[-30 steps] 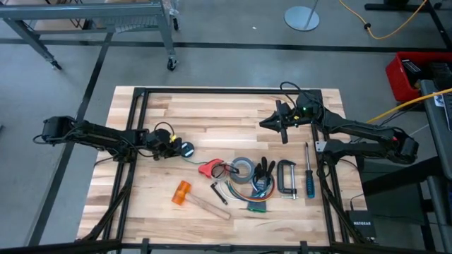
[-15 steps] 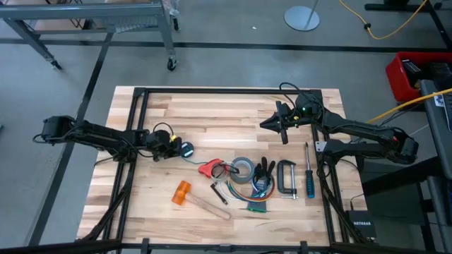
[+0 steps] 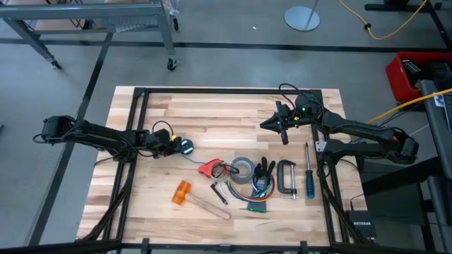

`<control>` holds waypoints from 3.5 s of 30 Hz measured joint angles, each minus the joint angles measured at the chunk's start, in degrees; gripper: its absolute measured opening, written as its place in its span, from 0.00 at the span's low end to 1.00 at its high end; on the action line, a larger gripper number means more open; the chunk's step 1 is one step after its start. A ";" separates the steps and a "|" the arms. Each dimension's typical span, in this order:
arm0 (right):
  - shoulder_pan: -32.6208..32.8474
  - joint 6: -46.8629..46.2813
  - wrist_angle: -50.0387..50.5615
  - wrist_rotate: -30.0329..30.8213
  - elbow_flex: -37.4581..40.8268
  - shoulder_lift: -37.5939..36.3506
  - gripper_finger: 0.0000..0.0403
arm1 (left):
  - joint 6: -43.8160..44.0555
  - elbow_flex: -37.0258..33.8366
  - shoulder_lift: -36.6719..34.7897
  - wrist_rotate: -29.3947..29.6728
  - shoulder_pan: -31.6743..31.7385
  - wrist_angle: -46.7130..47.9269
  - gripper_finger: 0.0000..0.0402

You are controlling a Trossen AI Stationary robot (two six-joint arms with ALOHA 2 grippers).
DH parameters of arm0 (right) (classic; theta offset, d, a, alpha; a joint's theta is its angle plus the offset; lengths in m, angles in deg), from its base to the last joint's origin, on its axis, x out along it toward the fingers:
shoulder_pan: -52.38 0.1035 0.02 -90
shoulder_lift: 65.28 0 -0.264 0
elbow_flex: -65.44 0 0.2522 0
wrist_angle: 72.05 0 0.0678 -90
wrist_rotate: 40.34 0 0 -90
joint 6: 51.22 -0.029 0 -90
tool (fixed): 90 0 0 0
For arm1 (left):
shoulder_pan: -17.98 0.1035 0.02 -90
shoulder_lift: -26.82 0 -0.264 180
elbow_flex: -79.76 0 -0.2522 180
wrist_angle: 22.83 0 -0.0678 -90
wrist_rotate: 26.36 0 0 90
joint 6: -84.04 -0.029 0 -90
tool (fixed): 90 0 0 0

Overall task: Coil cords
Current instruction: Coil the green cable wire on the black spool, then return to Home Position

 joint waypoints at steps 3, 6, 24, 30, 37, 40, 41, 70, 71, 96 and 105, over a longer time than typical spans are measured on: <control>0.02 0.02 0.02 0.00 0.00 0.00 0.09 | 3.41 0.00 0.00 3.82 0.33 0.16 0.17; 0.00 0.02 0.02 0.00 0.00 0.00 0.09 | 6.23 0.00 0.00 5.46 0.86 0.46 0.17; 0.02 0.02 0.02 0.00 0.00 0.00 0.09 | 8.64 -0.48 0.24 1.73 1.02 -2.87 0.18; 0.01 0.04 0.04 0.00 0.00 0.00 0.09 | 9.52 -0.56 0.33 -1.16 -1.57 -3.67 0.18; 0.00 0.11 1.54 -0.01 0.00 0.00 0.09 | 20.92 -0.23 0.15 -0.78 -3.34 -1.82 0.18; 0.02 0.98 1.68 0.00 0.00 0.00 0.09 | 17.89 -0.43 0.20 -0.58 -3.43 -2.48 0.18; 0.00 1.52 1.70 0.00 0.00 0.00 0.09 | 14.74 -0.20 0.20 -0.58 -3.43 -1.29 0.18; 0.02 3.04 3.23 3.92 -0.02 0.02 0.09 | 6.95 0.09 0.35 0.93 -5.03 0.29 0.17; 0.02 3.04 3.23 3.95 -0.02 0.02 0.09 | 7.22 0.09 0.35 0.98 -5.03 0.36 0.17; 0.00 2.84 4.95 4.96 -0.02 -0.13 0.09 | 13.23 -0.72 -13.54 -2.49 -5.01 13.89 0.03; 0.00 2.32 6.14 4.96 -0.02 -1.12 0.09 | 2.21 -0.74 -23.18 -5.02 -5.01 18.80 0.00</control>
